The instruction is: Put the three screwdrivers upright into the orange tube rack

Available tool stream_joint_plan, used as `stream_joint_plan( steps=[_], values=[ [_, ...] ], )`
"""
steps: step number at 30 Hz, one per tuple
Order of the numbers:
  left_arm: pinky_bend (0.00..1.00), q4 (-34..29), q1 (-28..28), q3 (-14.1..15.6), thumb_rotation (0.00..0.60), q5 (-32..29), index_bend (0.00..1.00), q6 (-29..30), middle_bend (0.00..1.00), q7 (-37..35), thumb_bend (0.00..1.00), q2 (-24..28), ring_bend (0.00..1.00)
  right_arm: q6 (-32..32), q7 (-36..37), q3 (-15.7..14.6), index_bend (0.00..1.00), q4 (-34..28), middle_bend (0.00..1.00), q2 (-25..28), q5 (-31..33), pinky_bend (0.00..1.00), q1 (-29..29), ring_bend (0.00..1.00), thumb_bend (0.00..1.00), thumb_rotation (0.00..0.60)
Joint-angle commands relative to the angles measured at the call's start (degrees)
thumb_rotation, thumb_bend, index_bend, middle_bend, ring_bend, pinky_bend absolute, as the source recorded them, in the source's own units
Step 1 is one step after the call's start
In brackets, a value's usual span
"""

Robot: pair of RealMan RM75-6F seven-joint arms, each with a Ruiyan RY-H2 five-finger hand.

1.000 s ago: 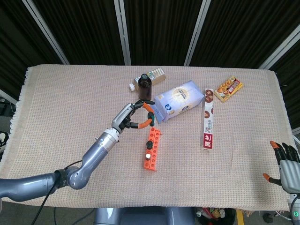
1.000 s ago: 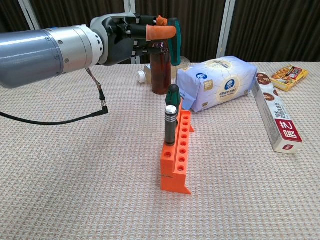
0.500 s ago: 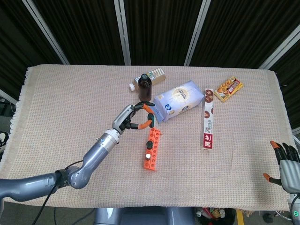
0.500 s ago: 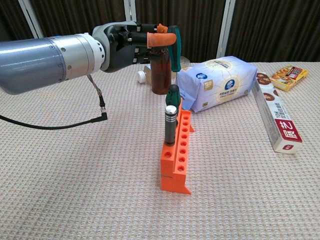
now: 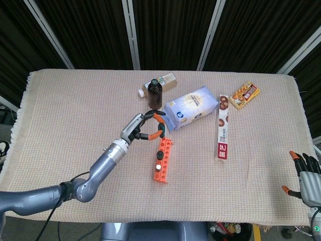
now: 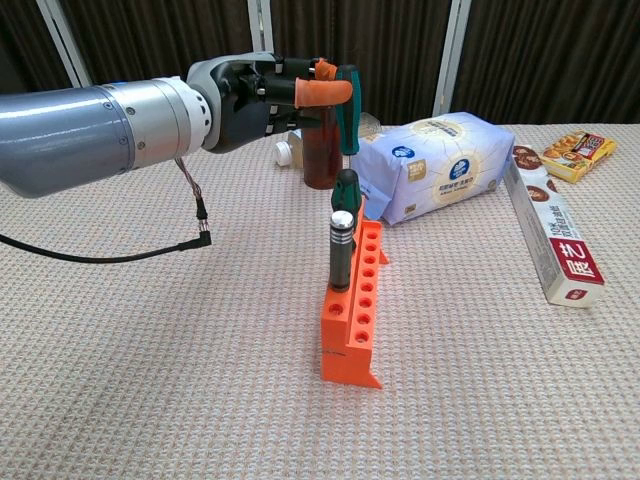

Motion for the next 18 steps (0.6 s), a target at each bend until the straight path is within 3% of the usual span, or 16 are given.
stream_joint_plan(
  steps=[1,7,18],
  values=[
    [0.05,0.2,-0.1,0.1,0.600,0.1,0.76,0.2,0.18,0.2,0.45,-0.2,0.01,0.0,0.0,0.0,0.06,0.0,0.10,0.0,0.0,0.06,0.0,0.00,0.00,0.600],
    [0.05,0.6,0.2,0.9,0.600,1.4,0.76,0.8,0.18,0.6,0.45,-0.8,0.01,-0.1,0.2,0.1,0.06,0.2,0.10,-0.1,0.1,0.06,0.0,0.00,0.00,0.600],
    [0.05,1.2,2.6,4.3,0.600,9.6,0.76,2.5,0.18,-1.8,0.46,-1.7,0.01,-0.3,0.2,0.2,0.06,0.4,0.10,-0.1,0.3,0.06,0.0,0.00,0.00,0.600]
  ],
)
